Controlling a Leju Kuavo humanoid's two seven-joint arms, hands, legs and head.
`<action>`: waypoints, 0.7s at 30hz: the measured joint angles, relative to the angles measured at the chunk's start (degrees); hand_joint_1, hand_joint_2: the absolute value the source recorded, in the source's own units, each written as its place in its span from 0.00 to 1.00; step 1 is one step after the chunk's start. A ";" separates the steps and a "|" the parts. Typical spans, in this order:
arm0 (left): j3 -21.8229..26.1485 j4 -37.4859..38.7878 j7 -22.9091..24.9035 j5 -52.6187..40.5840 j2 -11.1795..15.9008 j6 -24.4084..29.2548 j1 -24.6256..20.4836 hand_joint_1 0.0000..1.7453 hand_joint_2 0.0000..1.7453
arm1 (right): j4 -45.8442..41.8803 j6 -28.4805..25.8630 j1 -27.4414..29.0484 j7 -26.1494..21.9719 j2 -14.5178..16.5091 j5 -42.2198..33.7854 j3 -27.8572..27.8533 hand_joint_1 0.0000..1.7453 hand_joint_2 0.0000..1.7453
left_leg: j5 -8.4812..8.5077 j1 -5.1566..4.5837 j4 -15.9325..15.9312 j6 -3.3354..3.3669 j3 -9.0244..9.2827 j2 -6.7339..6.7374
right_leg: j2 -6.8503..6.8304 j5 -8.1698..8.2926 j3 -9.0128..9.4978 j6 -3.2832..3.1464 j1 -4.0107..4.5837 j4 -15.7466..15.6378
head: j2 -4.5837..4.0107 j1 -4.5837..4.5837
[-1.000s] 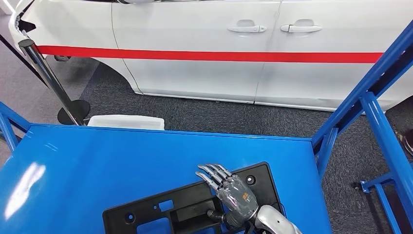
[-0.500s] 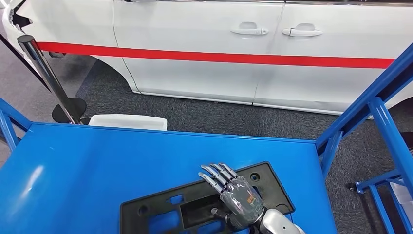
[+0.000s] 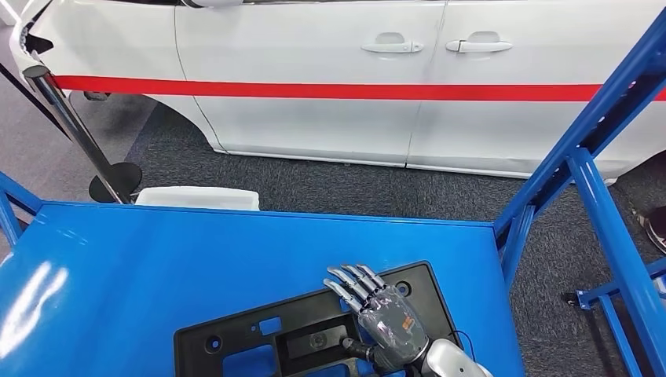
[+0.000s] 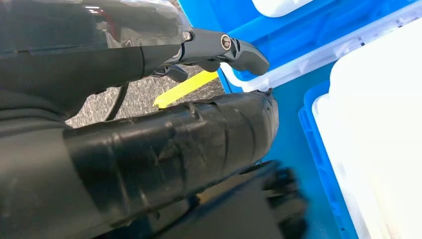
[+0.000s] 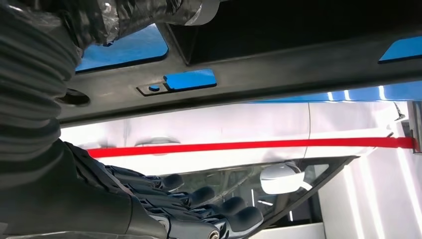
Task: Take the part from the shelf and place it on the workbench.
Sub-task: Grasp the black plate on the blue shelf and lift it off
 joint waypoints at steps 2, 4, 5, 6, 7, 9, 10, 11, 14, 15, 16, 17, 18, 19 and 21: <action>0.01 0.00 0.01 0.02 0.00 0.02 0.09 0.00 0.00 | 0.00 -0.02 0.09 0.02 0.00 0.00 0.00 0.00 1.00 | 1.02 -0.02 1.07 0.24 -0.66 0.00 | 0.03 -0.08 0.17 -0.11 0.24 0.01 | 0.00 0.00; 0.01 0.00 0.01 0.03 0.01 0.07 0.06 0.00 0.00 | 0.00 -0.10 0.15 0.11 0.01 0.01 0.00 0.00 1.00 | 5.15 -0.12 -5.88 0.89 2.37 -0.01 | 0.13 -0.17 0.42 -0.13 0.43 0.01 | 0.00 0.01; 0.01 0.00 0.01 0.04 0.01 0.09 -0.01 0.00 0.00 | 0.00 -0.16 0.16 0.24 0.01 0.03 0.00 0.00 1.00 | 6.57 -0.26 -9.64 1.26 4.10 -0.01 | 0.17 -0.20 0.40 -0.06 0.53 0.01 | 0.00 0.02; 0.01 0.00 -0.01 0.04 0.02 0.10 -0.09 0.00 0.00 | 0.00 -0.21 0.19 0.38 0.02 0.04 0.00 0.00 1.00 | 7.43 -0.41 -12.49 1.53 5.31 -0.02 | 0.23 -0.18 0.27 0.08 0.59 0.02 | 0.00 0.02; 0.01 0.00 -0.02 0.05 0.02 0.13 -0.14 0.00 0.00 | 0.01 -0.26 0.25 0.50 0.02 0.05 0.00 0.00 1.00 | 7.63 -0.60 -14.02 1.70 5.90 -0.04 | 0.25 -0.14 0.11 0.28 0.58 0.02 | 0.00 0.03; 0.00 0.00 -0.02 0.02 0.02 0.28 -0.09 0.00 0.00 | 0.01 -0.35 0.44 0.63 0.07 0.08 0.00 0.00 1.00 | 7.72 -0.72 -14.69 1.90 6.06 -0.08 | 0.28 -0.02 0.00 0.84 0.55 -0.08 | 0.00 0.02; 0.00 0.00 -0.01 -0.06 0.00 0.42 -0.03 0.00 0.00 | 0.04 -0.40 0.56 0.65 0.09 0.09 0.00 0.00 1.00 | 7.97 -0.63 -15.08 2.10 6.25 -0.04 | 0.26 -0.23 0.05 1.12 0.54 0.09 | 0.00 0.03; 0.00 0.00 0.04 -0.15 -0.02 0.61 0.01 0.00 0.00 | 0.06 -0.48 0.67 0.67 0.11 0.10 0.00 0.00 1.00 | 8.25 -0.46 -15.47 2.36 6.45 0.03 | 0.25 -0.96 -0.17 1.38 0.56 0.85 | 0.00 0.05; 0.00 0.00 0.26 -0.38 -0.04 1.16 -0.04 0.00 0.00 | 0.19 -0.82 0.92 0.81 0.12 0.11 0.00 0.00 1.00 | 8.73 -0.24 -15.98 2.93 6.57 0.22 | 0.22 -6.12 -3.62 1.96 0.32 9.00 | 0.00 0.11; 0.00 0.00 0.32 -0.40 -0.04 1.26 -0.05 0.00 0.00 | 0.26 -0.95 1.07 0.86 0.15 0.11 0.00 0.00 1.00 | 8.74 -0.26 -15.90 2.97 6.46 0.24 | 0.22 -7.56 -5.09 2.15 0.16 12.35 | 0.00 0.09; 0.00 0.00 0.37 -0.42 -0.04 1.34 -0.04 0.00 0.00 | 0.34 -1.05 1.23 0.91 0.18 0.11 0.00 0.00 1.00 | 8.74 -0.26 -15.77 2.96 6.36 0.25 | 0.20 -8.08 -5.96 2.33 -0.03 14.44 | 0.00 0.10; 0.00 0.00 0.41 -0.43 -0.04 1.42 -0.02 0.00 0.00 | 0.43 -1.12 1.38 0.93 0.20 0.11 0.00 0.00 1.00 | 8.73 -0.22 -15.58 2.93 6.25 0.24 | 0.19 -7.50 -5.91 2.51 -0.23 14.60 | 0.00 0.09; 0.00 0.00 0.43 -0.44 -0.05 1.46 -0.02 0.00 0.00 | 0.51 -1.14 1.49 0.95 0.22 0.15 0.00 0.00 1.00 | 8.67 -0.15 -15.28 2.83 6.11 0.21 | 0.17 -5.86 -4.70 2.69 -0.46 12.40 | 0.00 0.09; 0.00 0.00 0.45 -0.44 -0.07 1.50 -0.03 0.00 0.00 | 0.58 -1.14 1.53 0.98 0.22 0.20 0.00 0.00 1.00 | 8.56 -0.07 -14.90 2.67 5.95 0.18 | 0.15 -3.93 -2.82 2.85 -0.71 8.81 | 0.00 0.10; 0.00 0.00 0.47 -0.46 -0.10 1.58 -0.08 0.00 0.00 | 0.69 -1.16 1.56 1.10 0.27 0.37 0.00 0.00 1.00 | 8.35 -0.20 -14.02 2.05 5.44 0.09 | 0.25 -1.53 0.09 2.84 -0.78 2.68 | 0.00 0.08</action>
